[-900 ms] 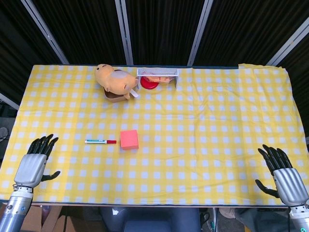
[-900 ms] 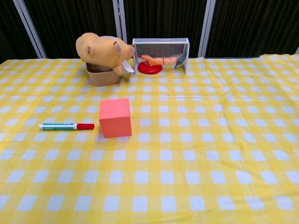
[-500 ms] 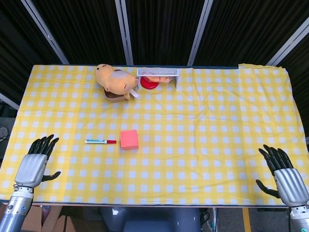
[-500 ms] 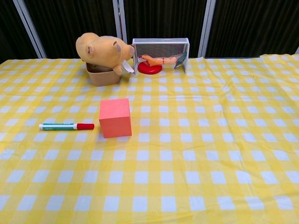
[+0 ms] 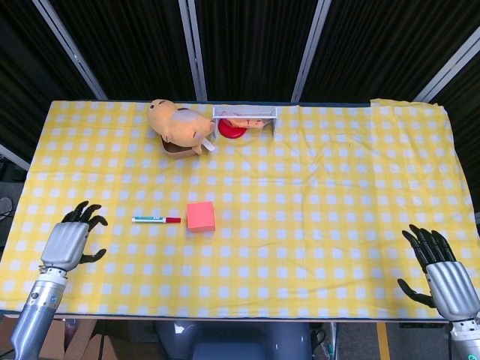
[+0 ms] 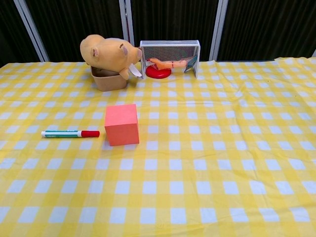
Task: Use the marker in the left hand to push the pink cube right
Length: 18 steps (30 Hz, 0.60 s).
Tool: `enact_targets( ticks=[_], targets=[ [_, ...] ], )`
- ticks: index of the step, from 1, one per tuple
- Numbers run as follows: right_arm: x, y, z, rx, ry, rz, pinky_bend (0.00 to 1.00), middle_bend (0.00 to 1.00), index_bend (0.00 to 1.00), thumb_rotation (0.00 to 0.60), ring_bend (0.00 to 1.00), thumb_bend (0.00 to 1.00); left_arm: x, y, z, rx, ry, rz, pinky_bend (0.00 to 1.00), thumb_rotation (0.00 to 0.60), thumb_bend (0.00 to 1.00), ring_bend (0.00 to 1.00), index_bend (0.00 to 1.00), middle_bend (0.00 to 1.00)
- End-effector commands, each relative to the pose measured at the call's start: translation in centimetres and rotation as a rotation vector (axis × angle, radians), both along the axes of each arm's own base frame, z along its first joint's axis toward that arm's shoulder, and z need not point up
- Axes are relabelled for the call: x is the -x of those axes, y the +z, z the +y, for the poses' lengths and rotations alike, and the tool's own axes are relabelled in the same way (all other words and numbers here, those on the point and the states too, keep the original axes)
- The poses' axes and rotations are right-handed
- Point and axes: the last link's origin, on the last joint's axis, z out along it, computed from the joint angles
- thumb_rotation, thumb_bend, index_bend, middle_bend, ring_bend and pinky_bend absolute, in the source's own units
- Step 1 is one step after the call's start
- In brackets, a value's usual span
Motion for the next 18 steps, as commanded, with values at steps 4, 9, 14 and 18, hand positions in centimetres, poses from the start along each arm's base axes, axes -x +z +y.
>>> enact_targets(
  ticks=[4,9,14,18],
  targets=[
    [0.0,0.1,0.0,0.002,-0.002,-0.008,0.00,0.00,0.00,0.600,0.00,0.32,-1.4,-3.4,4.6,0.060,0.004,0.050,0.20,0.600,0.28,0.07,0.41,0.15],
    [0.1,0.2,-0.1,0.002,-0.005,-0.015,0.00,0.00,0.00,0.600,0.00,0.32,-2.5,-5.8,6.7,0.086,0.025,0.063,0.20,0.600,0.30,0.07,0.42,0.15],
    [0.1,0.3,-0.1,0.004,-0.008,-0.021,0.00,0.00,0.00,0.600,0.00,0.32,-3.3,-7.5,7.7,0.105,0.028,0.092,0.20,0.600,0.30,0.07,0.44,0.15],
    [0.1,0.4,0.0,0.004,-0.006,-0.025,0.00,0.00,0.00,0.600,0.00,0.32,-3.7,-8.5,8.2,0.107,0.039,0.107,0.20,0.600,0.30,0.07,0.44,0.15]
  ],
)
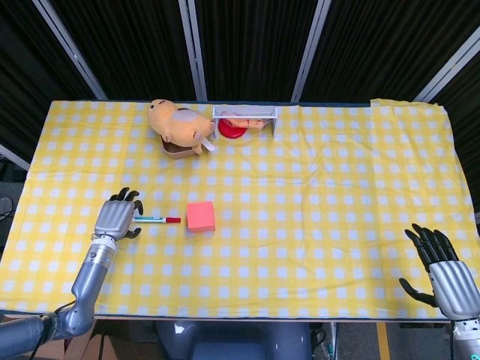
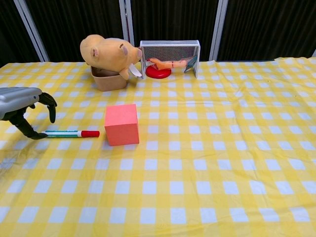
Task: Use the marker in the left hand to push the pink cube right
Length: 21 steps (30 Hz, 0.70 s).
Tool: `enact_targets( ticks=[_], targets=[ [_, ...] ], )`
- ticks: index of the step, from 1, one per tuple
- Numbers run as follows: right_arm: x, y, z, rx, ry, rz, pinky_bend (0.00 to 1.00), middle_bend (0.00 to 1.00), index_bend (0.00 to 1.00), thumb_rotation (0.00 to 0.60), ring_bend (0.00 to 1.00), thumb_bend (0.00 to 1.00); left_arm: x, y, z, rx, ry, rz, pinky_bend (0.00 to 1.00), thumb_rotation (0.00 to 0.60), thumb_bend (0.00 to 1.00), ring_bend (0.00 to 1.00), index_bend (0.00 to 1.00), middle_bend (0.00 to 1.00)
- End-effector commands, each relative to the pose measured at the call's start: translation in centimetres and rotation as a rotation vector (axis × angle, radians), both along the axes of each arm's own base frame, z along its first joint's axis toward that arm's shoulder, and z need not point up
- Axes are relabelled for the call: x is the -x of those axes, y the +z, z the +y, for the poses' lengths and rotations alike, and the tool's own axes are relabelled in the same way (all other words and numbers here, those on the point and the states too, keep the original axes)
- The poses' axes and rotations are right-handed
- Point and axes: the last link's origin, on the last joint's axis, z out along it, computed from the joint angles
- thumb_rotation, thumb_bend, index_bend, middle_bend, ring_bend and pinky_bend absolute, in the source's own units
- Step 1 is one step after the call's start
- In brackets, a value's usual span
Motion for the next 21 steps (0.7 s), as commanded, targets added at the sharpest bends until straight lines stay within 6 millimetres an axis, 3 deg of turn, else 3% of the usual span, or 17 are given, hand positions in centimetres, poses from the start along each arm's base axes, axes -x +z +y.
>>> enact_targets(
  ticks=[1,21],
  targets=[
    [0.0,0.0,0.0,0.000,0.000,-0.001,0.00,0.00,0.00,0.600,0.00,0.32,-0.4,-0.8,0.5,0.003,0.004,0.012,0.20,0.600,0.30,0.07,0.44,0.15],
    [-0.1,0.1,0.0,0.004,-0.002,-0.018,0.00,0.00,0.00,0.600,0.00,0.32,-1.1,-3.6,1.6,0.033,0.015,0.055,0.20,0.600,0.33,0.07,0.49,0.16]
  ],
)
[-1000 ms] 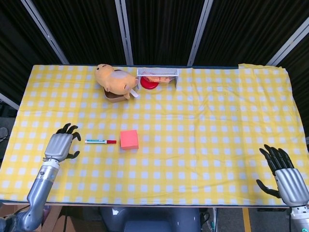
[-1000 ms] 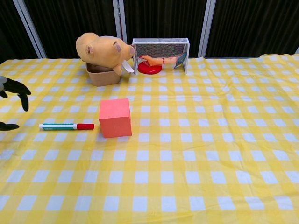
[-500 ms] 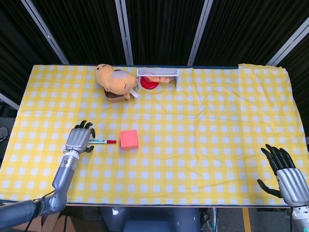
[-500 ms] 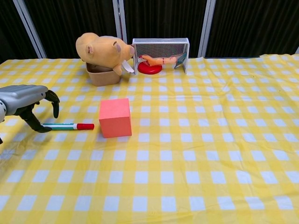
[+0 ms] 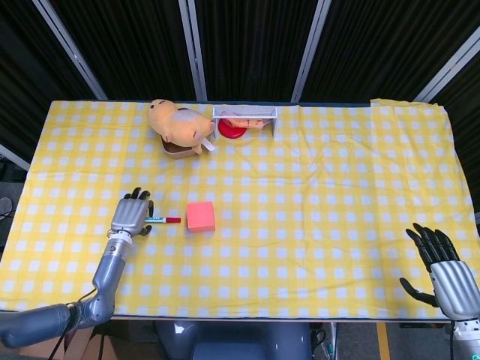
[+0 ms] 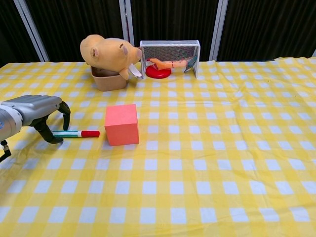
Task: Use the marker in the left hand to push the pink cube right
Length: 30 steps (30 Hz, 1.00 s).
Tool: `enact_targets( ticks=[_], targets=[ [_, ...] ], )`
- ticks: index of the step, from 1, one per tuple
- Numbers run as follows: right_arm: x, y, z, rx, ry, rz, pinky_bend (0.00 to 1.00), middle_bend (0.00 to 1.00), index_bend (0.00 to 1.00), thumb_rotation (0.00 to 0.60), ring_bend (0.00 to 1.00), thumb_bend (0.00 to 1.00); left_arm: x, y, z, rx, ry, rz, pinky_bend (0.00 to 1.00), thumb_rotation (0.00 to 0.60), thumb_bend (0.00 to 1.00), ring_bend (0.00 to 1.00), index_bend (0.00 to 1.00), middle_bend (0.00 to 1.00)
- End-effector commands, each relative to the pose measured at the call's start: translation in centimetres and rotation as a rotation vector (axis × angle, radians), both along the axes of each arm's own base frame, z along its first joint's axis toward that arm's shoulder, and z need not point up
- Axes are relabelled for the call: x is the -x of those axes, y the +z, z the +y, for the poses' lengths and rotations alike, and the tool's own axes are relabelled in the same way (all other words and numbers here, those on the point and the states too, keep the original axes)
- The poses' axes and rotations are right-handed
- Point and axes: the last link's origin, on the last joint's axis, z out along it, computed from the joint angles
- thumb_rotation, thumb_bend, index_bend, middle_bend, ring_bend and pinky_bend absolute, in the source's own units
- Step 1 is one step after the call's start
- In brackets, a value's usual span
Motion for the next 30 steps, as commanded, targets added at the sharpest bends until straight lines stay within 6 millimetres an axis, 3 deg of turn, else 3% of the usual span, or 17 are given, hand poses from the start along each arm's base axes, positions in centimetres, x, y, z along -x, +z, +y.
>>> enact_targets(
  ticks=[1,14,30],
  targets=[
    [0.0,0.0,0.0,0.001,0.000,-0.004,0.00,0.00,0.00,0.600,0.00,0.32,-0.1,-0.3,0.0,0.001,0.003,-0.003,0.20,0.600,0.34,0.07,0.50,0.16],
    [0.0,0.1,0.1,0.004,0.003,-0.009,0.00,0.00,0.00,0.600,0.00,0.32,0.3,-0.4,-0.1,-0.007,0.014,0.007,0.20,0.600,0.48,0.07,0.60,0.17],
    [-0.1,0.0,0.1,0.004,0.006,-0.009,0.00,0.00,0.00,0.600,0.00,0.32,-0.6,1.0,-0.3,-0.035,0.035,-0.024,0.20,0.600,0.48,0.07,0.61,0.18]
  ],
)
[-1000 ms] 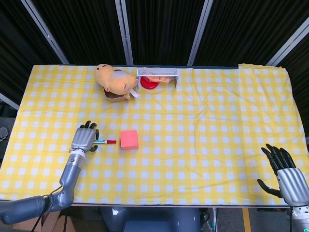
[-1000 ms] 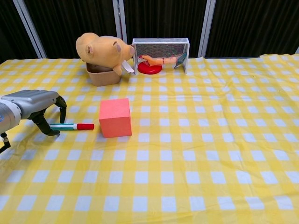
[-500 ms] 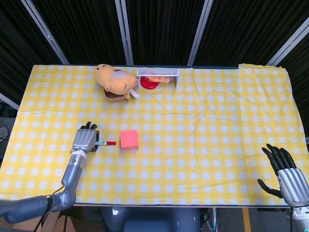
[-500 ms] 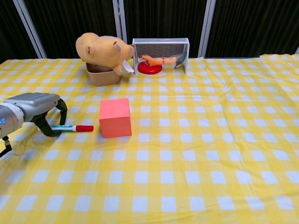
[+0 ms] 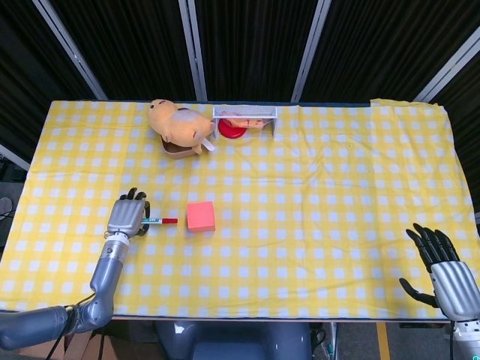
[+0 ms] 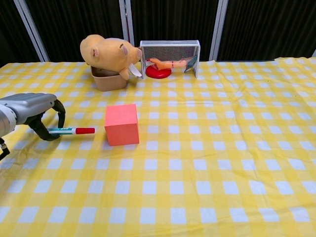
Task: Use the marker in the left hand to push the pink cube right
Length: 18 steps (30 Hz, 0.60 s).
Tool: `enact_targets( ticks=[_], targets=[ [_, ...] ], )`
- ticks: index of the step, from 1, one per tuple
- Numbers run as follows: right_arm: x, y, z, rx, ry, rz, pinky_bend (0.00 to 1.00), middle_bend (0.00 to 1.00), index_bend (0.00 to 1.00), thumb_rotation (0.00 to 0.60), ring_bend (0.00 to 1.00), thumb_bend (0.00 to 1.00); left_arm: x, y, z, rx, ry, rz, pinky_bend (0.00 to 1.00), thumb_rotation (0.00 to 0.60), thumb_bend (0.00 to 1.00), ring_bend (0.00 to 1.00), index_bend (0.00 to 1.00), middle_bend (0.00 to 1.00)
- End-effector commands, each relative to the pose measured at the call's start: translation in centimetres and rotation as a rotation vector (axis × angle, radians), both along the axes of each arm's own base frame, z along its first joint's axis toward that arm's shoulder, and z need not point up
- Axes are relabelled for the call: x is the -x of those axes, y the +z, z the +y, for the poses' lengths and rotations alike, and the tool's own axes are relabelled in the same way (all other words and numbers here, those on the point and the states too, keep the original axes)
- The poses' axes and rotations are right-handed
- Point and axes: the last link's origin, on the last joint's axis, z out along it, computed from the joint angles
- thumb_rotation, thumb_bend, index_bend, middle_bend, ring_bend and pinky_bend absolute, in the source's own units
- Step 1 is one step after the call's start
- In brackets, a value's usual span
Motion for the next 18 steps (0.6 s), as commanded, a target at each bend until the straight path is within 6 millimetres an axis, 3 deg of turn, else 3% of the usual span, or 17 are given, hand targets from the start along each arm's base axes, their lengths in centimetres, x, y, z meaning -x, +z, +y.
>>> enact_targets(
  ticks=[1,18],
  targets=[
    [0.0,0.0,0.0,0.000,-0.001,-0.001,0.00,0.00,0.00,0.600,0.00,0.32,-0.5,-0.2,0.2,0.000,0.002,-0.008,0.20,0.600,0.48,0.07,0.61,0.18],
    [0.0,0.1,0.0,-0.001,-0.001,-0.011,0.00,0.00,0.00,0.600,0.00,0.32,-5.0,-3.5,0.9,0.020,-0.012,-0.037,0.20,0.600,0.49,0.08,0.61,0.19]
  ],
)
